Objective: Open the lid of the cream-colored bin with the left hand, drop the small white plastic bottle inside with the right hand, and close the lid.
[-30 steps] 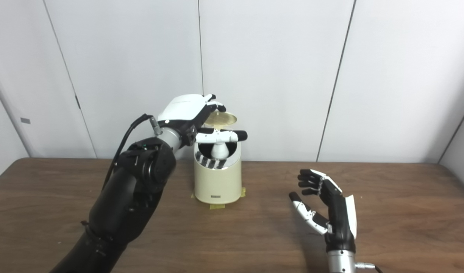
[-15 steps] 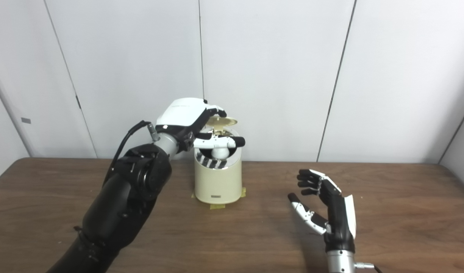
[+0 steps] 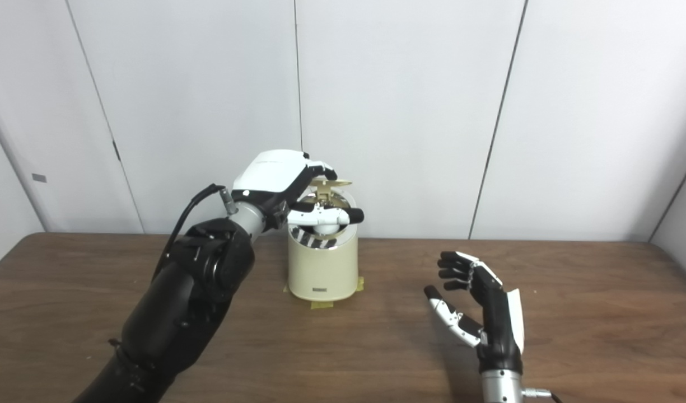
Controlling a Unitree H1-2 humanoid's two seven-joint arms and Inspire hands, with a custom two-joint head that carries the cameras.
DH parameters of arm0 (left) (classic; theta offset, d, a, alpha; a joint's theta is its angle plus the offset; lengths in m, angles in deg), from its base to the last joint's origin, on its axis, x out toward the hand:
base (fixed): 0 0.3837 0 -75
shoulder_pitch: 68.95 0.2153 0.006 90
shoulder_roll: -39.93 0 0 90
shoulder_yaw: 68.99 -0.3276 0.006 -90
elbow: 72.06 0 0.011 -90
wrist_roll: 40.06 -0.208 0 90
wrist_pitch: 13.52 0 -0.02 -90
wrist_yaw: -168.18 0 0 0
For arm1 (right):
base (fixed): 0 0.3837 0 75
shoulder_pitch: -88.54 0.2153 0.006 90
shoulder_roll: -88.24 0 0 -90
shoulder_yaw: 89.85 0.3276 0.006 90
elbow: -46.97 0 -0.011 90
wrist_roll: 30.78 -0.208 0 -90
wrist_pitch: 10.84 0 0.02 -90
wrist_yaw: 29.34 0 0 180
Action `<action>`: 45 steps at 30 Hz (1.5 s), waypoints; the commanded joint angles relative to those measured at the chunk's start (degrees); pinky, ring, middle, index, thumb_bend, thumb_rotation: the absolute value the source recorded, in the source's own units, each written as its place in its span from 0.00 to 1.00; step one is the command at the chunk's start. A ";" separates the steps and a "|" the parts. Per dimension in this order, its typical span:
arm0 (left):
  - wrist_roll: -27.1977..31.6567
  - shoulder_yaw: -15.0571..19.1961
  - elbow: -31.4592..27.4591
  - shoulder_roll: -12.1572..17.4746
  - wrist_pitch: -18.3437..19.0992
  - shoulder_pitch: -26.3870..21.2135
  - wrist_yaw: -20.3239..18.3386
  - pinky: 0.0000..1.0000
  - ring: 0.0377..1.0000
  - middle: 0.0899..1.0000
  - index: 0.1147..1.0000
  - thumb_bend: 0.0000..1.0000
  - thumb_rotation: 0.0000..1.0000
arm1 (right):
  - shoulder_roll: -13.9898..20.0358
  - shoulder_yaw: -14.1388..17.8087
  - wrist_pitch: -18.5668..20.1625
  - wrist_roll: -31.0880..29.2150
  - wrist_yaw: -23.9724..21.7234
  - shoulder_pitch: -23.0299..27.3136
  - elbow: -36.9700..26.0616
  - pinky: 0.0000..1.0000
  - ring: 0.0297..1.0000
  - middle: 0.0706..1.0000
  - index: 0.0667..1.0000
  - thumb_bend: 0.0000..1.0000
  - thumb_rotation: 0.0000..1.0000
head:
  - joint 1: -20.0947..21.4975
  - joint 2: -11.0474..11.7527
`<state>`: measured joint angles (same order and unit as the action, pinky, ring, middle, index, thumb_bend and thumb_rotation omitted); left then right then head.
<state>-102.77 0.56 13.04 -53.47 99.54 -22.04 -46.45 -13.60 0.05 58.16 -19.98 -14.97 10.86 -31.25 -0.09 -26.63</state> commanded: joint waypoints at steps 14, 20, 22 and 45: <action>-2.02 -2.56 -0.39 2.40 -1.17 2.80 -0.08 1.00 0.95 0.84 0.80 0.93 1.00 | -2.83 -0.75 -0.08 2.01 0.57 -0.77 -0.51 0.53 0.61 0.64 0.64 0.24 0.16 | 0.41 -0.86; -4.97 -4.14 -0.56 2.53 -1.28 3.98 -1.04 1.00 0.97 0.86 0.82 0.91 0.98 | -2.98 -0.68 0.43 1.93 0.34 -0.97 -1.31 0.53 0.61 0.63 0.64 0.24 0.16 | 0.62 -1.37; -5.15 -4.20 -0.51 2.50 -1.81 4.39 -0.25 1.00 0.97 0.85 0.82 0.91 0.98 | -3.05 -0.71 0.70 2.11 0.38 -1.07 -1.62 0.53 0.61 0.64 0.64 0.24 0.17 | 0.61 -1.49; -10.64 -9.12 2.81 2.60 -10.12 8.71 8.19 1.00 0.95 0.81 0.79 0.90 0.96 | -3.83 -0.77 0.45 2.92 0.99 -0.41 -1.25 0.53 0.60 0.63 0.64 0.24 0.20 | 1.44 -1.85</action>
<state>-114.17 -8.08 14.79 -50.95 90.61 -13.44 -36.55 -15.84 -0.17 60.30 -17.12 -14.17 10.27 -32.75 1.32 -28.48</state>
